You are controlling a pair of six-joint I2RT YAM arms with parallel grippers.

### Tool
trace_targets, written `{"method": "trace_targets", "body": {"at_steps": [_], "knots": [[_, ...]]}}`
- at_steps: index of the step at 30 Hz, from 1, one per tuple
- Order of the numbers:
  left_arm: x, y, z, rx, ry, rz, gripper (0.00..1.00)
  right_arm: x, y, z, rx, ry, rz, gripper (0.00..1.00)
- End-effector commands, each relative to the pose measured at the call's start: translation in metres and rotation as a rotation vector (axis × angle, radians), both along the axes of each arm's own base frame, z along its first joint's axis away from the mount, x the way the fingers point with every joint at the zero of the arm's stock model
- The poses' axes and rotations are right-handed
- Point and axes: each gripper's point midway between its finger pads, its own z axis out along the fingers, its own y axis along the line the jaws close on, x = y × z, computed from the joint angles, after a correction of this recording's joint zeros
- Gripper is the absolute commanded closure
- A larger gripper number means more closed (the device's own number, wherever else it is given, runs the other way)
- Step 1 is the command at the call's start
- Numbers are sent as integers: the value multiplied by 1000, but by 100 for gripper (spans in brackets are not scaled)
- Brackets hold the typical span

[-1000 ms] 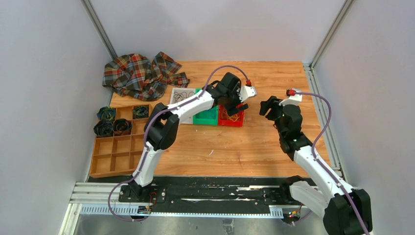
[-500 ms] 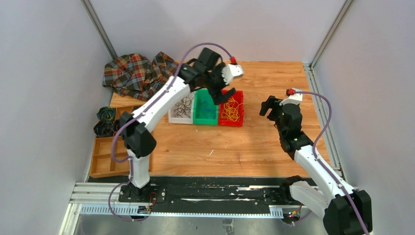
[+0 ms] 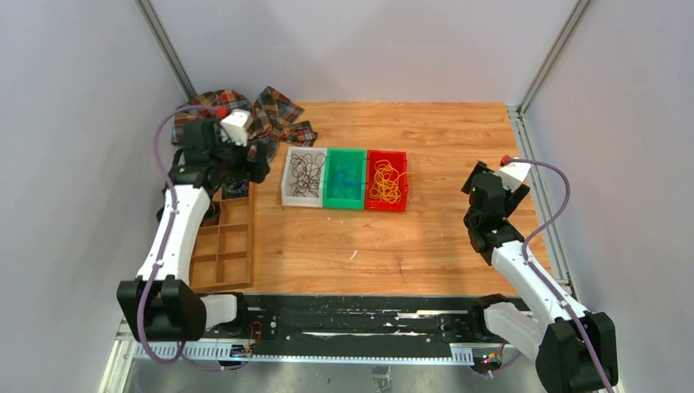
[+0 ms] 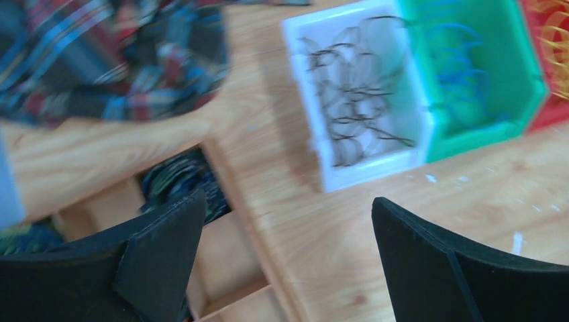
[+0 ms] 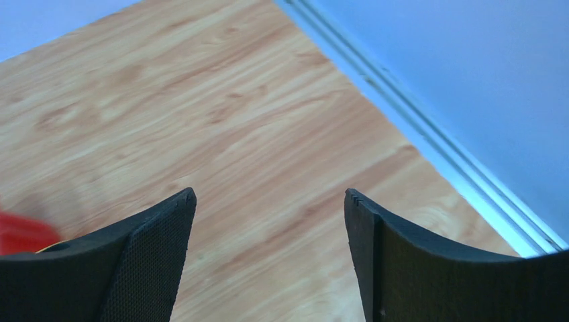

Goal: Untangle the cables

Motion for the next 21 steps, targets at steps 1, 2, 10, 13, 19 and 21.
{"method": "trace_targets", "body": {"at_steps": [1, 2, 10, 13, 19, 21], "knots": [[16, 63, -10, -43, -171, 230, 2, -22, -52, -10, -66, 19, -259, 19], [15, 73, -22, -47, -179, 255, 2, -23, -56, -15, -65, 31, -270, 19], [9, 81, -94, -159, -325, 319, 2, -38, -80, -70, -65, 130, -319, 19], [12, 84, -103, -182, -382, 348, 2, -38, -84, -83, -63, 142, -312, 19], [11, 82, -111, -228, -486, 372, 2, -21, -80, -99, -97, 142, -236, 19], [9, 77, -109, -230, -522, 352, 2, -11, -73, -102, -107, 142, -166, 18]]}}
